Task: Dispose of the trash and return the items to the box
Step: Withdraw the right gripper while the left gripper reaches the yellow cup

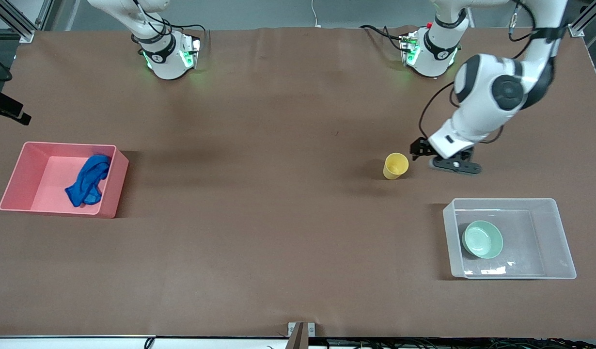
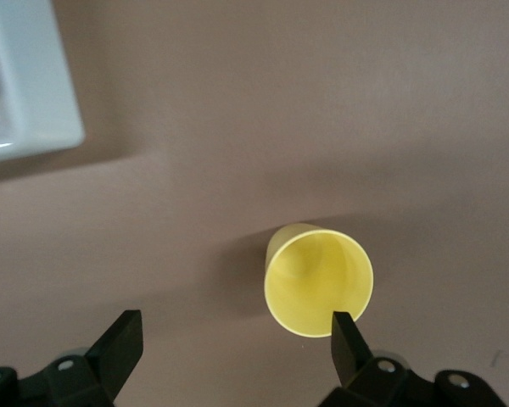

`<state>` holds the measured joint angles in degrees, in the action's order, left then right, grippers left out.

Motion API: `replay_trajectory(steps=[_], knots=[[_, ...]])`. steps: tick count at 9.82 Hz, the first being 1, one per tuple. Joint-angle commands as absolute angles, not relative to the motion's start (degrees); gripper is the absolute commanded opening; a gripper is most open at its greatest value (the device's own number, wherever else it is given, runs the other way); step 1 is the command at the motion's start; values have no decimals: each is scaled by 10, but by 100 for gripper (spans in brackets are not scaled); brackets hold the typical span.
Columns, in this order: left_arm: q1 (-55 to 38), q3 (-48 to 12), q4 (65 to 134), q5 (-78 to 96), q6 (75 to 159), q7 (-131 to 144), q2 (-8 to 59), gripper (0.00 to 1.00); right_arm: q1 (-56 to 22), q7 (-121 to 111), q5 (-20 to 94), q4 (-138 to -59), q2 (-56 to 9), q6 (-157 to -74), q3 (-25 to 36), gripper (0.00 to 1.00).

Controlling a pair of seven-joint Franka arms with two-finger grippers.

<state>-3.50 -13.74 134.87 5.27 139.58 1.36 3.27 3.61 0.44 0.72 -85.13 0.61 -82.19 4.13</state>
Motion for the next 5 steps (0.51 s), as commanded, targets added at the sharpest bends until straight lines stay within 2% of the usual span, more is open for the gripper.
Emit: replay_trajectory(steps=[1, 2, 3, 4, 5], knots=[[-33, -148, 1365, 40, 1468, 18, 99, 94, 28, 5, -1, -840, 13, -810, 39, 100], [-33, -149, 1366, 39, 1526, 18, 134, 91, 11, 6, -2, -838, 12, -810, 52, 100], [-40, -149, 1366, 39, 1558, 17, 166, 70, 11, 8, -1, -838, 12, -810, 53, 100], [-43, -149, 1368, 39, 1558, 17, 176, 40, 13, 7, 2, -838, 12, -810, 52, 100], [-42, -149, 1368, 39, 1554, 17, 172, 15, 14, 6, 3, -838, 12, -810, 52, 100]])
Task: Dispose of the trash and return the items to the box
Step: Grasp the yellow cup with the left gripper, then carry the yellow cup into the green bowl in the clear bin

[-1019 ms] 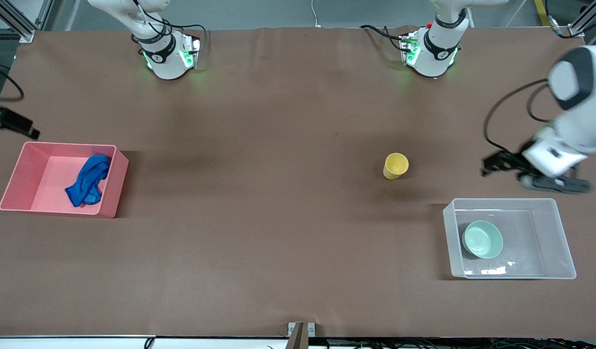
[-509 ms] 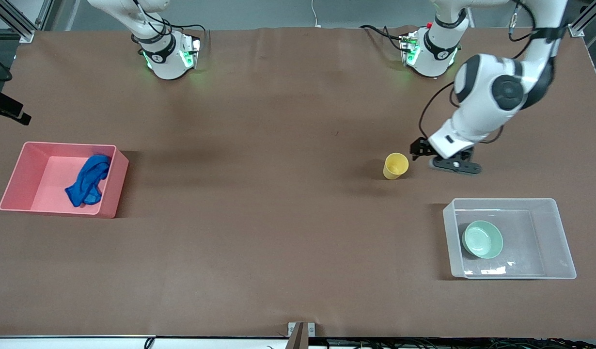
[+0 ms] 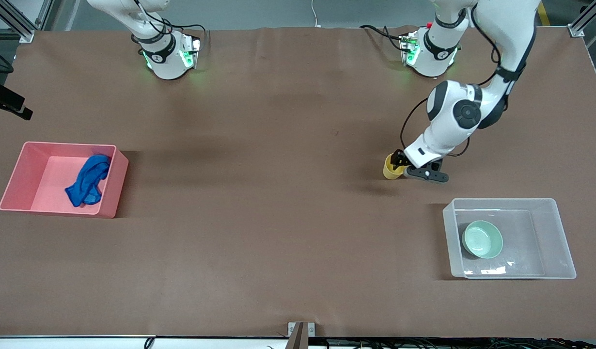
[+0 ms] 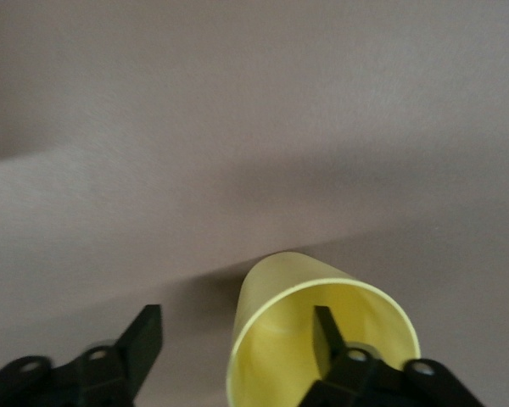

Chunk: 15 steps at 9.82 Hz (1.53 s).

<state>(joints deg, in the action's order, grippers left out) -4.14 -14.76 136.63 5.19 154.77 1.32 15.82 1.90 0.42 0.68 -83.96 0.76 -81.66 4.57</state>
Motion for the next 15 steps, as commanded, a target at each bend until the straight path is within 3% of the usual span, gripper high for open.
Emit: replay_trajectory(steps=[1, 4, 6, 8, 12, 15], knots=[[-42, -149, 1368, 39, 1547, 16, 169, 1, 14, 7, 3, -838, 12, -811, 52, 100], [-39, -149, 1361, 39, 1515, 12, 142, 0, 14, 6, 3, -838, 12, -810, 52, 100], [-37, -142, 1356, 40, 1473, 14, 80, 0, 15, 6, 2, -838, 12, -810, 52, 100], [-35, -107, 1272, 40, 1371, 4, 69, 0, 16, 6, 3, -838, 12, -810, 52, 100], [-34, 11, 1034, 46, 1316, -7, 185, 3, 17, 5, 3, -838, 12, -810, 52, 100], [-28, 80, 920, 69, 1310, -88, 309, 3, 17, 5, 3, -838, 12, -809, 53, 100]])
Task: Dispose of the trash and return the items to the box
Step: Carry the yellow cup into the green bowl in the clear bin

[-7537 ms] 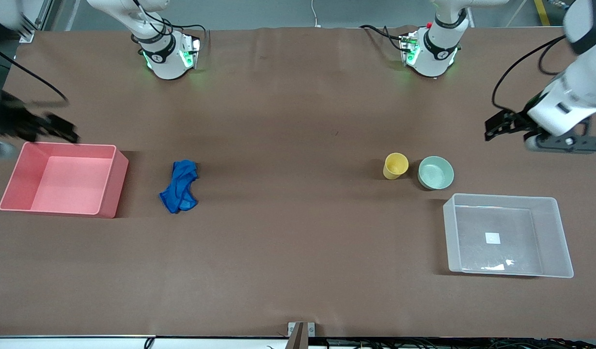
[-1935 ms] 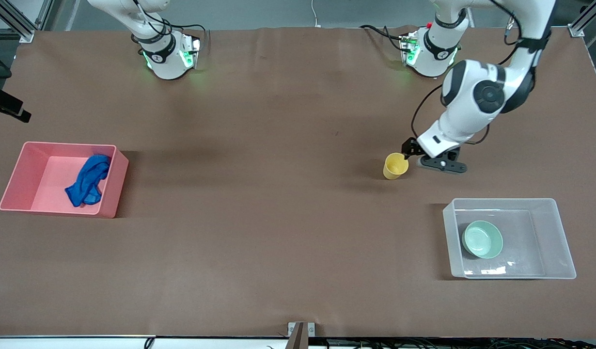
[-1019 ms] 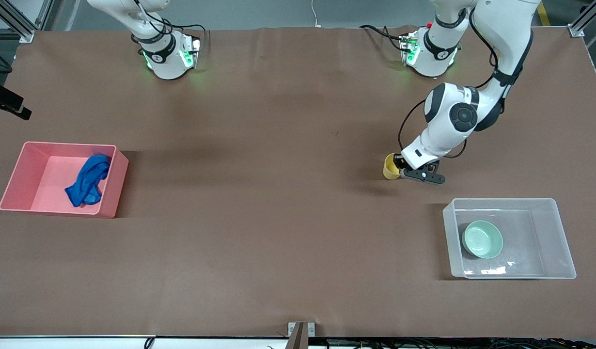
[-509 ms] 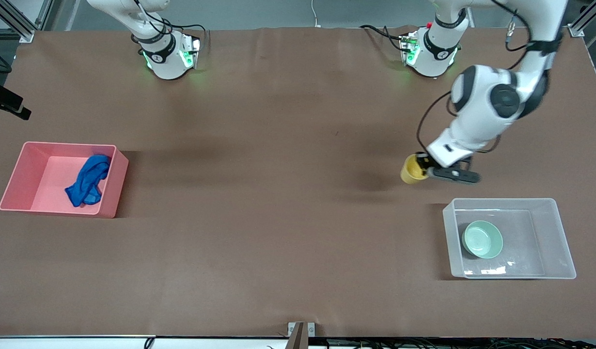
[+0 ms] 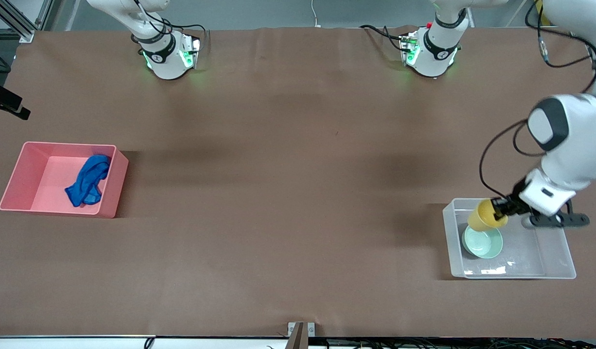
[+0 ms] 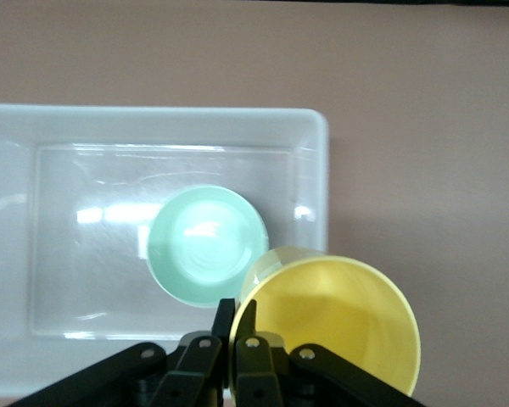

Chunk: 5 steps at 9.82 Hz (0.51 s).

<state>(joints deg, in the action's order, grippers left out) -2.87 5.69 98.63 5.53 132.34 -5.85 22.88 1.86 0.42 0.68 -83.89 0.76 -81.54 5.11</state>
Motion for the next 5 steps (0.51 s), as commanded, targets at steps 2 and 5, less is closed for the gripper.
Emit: replay_trajectory(steps=[2, 5], knots=[[-26, 91, 906, 104, 1316, -128, 362, 5, 20, 4, 3, -839, 12, -809, 52, 100], [-22, 101, 913, 104, 1342, -133, 397, 6, 19, 7, 2, -844, 12, -811, 52, 100]])
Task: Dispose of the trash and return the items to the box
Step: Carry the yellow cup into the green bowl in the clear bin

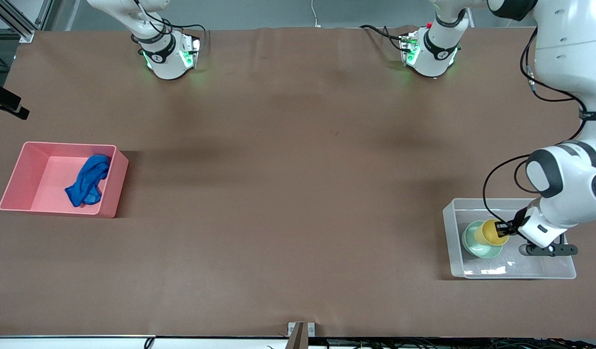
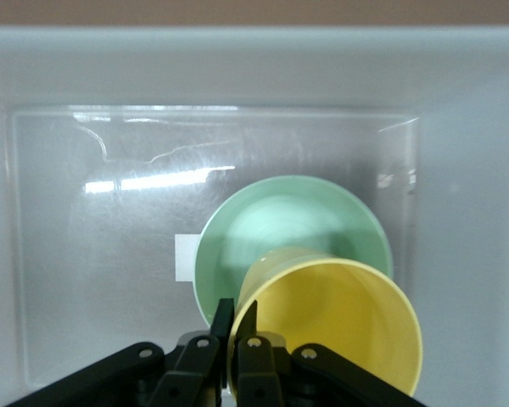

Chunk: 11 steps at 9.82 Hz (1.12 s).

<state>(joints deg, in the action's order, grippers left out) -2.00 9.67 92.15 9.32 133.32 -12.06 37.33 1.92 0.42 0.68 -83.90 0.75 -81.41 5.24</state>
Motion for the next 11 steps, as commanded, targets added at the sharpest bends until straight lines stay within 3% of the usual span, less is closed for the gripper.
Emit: replay_trajectory(steps=[1, 2, 3, 7, 11], knots=[[-22, 101, 910, 104, 1346, -132, 399, 21, 18, 7, 1, -848, 12, -819, 52, 100], [-24, 101, 910, 103, 1346, -126, 392, 80, 18, 5, 1, -855, 12, -830, 52, 100], [-28, 100, 910, 101, 1345, -129, 373, 100, 20, -6, 1, -858, 13, -834, 52, 100], [-45, 73, 962, 86, 1306, -120, 211, 100, 20, -18, -1, -857, 13, -832, 52, 100], [-43, -3, 977, -11, 1065, 42, 27, 100, 22, -20, 0, -856, 13, -827, 52, 100]])
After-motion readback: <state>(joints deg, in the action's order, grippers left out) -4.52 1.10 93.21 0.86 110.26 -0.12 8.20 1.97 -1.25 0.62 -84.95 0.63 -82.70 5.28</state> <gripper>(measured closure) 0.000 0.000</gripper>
